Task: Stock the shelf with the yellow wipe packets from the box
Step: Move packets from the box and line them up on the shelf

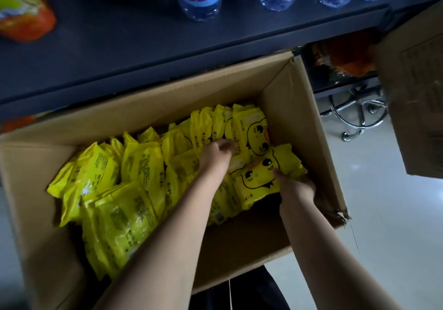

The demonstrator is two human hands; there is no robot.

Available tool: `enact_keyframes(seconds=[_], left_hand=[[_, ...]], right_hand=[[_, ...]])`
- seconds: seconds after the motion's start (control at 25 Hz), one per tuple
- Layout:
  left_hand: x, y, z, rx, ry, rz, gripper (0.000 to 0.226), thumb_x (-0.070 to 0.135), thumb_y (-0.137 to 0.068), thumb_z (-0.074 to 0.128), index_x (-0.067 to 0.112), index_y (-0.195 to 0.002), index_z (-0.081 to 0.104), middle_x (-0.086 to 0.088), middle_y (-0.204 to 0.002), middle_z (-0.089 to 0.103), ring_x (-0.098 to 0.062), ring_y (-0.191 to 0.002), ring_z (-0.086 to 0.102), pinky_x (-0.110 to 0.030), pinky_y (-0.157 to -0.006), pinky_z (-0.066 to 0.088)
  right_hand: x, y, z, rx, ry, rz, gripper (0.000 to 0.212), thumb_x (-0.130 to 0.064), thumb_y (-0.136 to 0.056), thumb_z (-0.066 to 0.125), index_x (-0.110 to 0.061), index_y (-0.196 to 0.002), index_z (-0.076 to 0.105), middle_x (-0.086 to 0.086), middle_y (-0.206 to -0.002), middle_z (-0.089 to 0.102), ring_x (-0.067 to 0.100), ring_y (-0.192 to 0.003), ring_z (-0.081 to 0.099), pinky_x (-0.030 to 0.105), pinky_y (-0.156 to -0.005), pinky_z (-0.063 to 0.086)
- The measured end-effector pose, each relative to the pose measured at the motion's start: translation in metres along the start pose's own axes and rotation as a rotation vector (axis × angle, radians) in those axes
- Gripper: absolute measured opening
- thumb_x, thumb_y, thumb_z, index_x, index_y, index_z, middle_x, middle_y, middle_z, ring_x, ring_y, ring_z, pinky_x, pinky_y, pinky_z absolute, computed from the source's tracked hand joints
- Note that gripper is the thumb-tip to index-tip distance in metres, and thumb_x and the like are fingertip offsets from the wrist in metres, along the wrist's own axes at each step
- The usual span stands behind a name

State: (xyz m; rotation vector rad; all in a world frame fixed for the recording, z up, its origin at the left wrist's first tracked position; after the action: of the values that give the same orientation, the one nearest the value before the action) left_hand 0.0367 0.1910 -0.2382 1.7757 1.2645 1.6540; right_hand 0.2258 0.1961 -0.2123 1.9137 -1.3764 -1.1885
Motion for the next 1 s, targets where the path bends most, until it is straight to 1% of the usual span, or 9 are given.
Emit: enact_keyframes(seconds=[0.16, 0.32, 0.44, 0.56, 0.64, 0.76, 0.84, 0.92, 1.0], left_hand=[[0.011, -0.036, 0.036, 0.013, -0.176, -0.010, 0.038, 0.027, -0.089, 0.060, 0.004, -0.119, 0.060, -0.015, -0.120, 0.062, -0.028, -0.111, 0.058, -0.029, -0.084, 0.044], [0.005, -0.053, 0.048, 0.018, -0.282, -0.007, 0.042, 0.031, -0.081, 0.069, -0.006, -0.099, 0.062, -0.021, -0.100, 0.066, -0.032, -0.095, 0.064, -0.029, -0.065, 0.041], [-0.001, -0.052, 0.050, -0.023, -0.274, -0.008, 0.027, 0.026, -0.085, 0.066, 0.006, -0.071, 0.054, -0.012, -0.076, 0.060, -0.029, -0.081, 0.063, -0.029, -0.063, 0.045], [0.003, -0.040, 0.035, -0.009, -0.186, -0.046, 0.030, 0.025, -0.089, 0.060, 0.009, -0.067, 0.046, -0.006, -0.073, 0.054, -0.021, -0.068, 0.052, -0.024, -0.052, 0.038], [0.010, -0.032, 0.017, 0.014, -0.053, -0.039, 0.021, 0.022, -0.089, 0.061, 0.004, -0.080, 0.055, -0.009, -0.086, 0.055, -0.021, -0.077, 0.052, -0.024, -0.063, 0.043], [0.016, -0.015, -0.021, 0.034, -0.038, -0.038, 0.032, 0.019, -0.088, 0.063, 0.002, -0.114, 0.056, -0.005, -0.102, 0.053, -0.025, -0.102, 0.053, -0.036, -0.092, 0.047], [0.019, 0.000, -0.051, 0.015, -0.056, -0.017, 0.009, 0.018, -0.088, 0.063, 0.013, -0.094, 0.059, -0.005, -0.099, 0.059, -0.027, -0.101, 0.057, -0.045, -0.093, 0.049], [0.020, 0.022, -0.083, 0.014, -0.057, -0.004, 0.016, 0.016, -0.087, 0.063, 0.018, -0.076, 0.053, -0.006, -0.093, 0.061, -0.027, -0.094, 0.059, -0.046, -0.089, 0.049], [0.026, 0.049, -0.113, 0.035, -0.092, 0.034, 0.018, 0.014, -0.085, 0.066, 0.018, -0.074, 0.052, -0.010, -0.096, 0.064, -0.030, -0.095, 0.062, -0.048, -0.089, 0.051]], right_hand=[[-0.005, -0.016, 0.002, 0.001, 0.060, -0.045, 0.051, -0.020, -0.087, 0.067, -0.002, -0.130, 0.049, 0.015, -0.129, 0.056, 0.030, -0.117, 0.054, 0.016, -0.068, 0.033], [0.008, -0.030, 0.018, -0.022, 0.028, -0.060, 0.048, -0.017, -0.084, 0.069, -0.008, -0.128, 0.051, 0.016, -0.124, 0.059, 0.034, -0.109, 0.059, 0.042, -0.089, 0.051], [0.008, -0.030, 0.019, -0.042, 0.042, -0.105, 0.047, -0.019, -0.085, 0.068, -0.007, -0.128, 0.051, 0.014, -0.122, 0.060, 0.033, -0.109, 0.059, 0.037, -0.086, 0.049], [0.002, -0.021, 0.014, -0.060, 0.056, -0.180, 0.045, -0.019, -0.084, 0.070, -0.008, -0.125, 0.053, 0.012, -0.117, 0.061, 0.030, -0.102, 0.060, 0.032, -0.079, 0.045], [-0.004, -0.012, 0.010, -0.073, 0.077, -0.251, 0.042, -0.017, -0.082, 0.071, -0.008, -0.120, 0.057, 0.011, -0.112, 0.064, 0.028, -0.098, 0.062, 0.034, -0.081, 0.049], [-0.020, 0.008, 0.005, -0.060, 0.145, -0.342, 0.039, -0.020, -0.080, 0.073, -0.008, -0.115, 0.060, 0.012, -0.106, 0.066, 0.030, -0.097, 0.062, 0.041, -0.084, 0.052], [-0.030, 0.027, 0.003, -0.058, 0.162, -0.393, 0.040, -0.023, -0.077, 0.075, -0.007, -0.110, 0.060, 0.013, -0.104, 0.066, 0.032, -0.096, 0.063, 0.045, -0.085, 0.053], [-0.038, 0.051, 0.001, -0.093, 0.105, -0.420, 0.035, -0.020, -0.075, 0.077, -0.006, -0.102, 0.061, 0.011, -0.097, 0.066, 0.030, -0.091, 0.064, 0.044, -0.083, 0.054], [-0.047, 0.081, -0.001, -0.176, 0.040, -0.440, 0.022, -0.013, -0.074, 0.078, -0.010, -0.090, 0.062, 0.006, -0.085, 0.067, 0.026, -0.082, 0.064, 0.041, -0.080, 0.054]])
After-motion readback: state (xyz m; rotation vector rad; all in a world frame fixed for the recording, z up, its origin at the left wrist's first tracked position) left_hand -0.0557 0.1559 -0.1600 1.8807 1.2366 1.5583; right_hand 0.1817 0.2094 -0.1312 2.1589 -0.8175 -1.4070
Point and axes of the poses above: each hand's wrist, its own y-axis away from the middle knuckle, its own z-axis out of the palm, x = y × z, the point moved 5 cm from there along -y, towards the middle knuckle
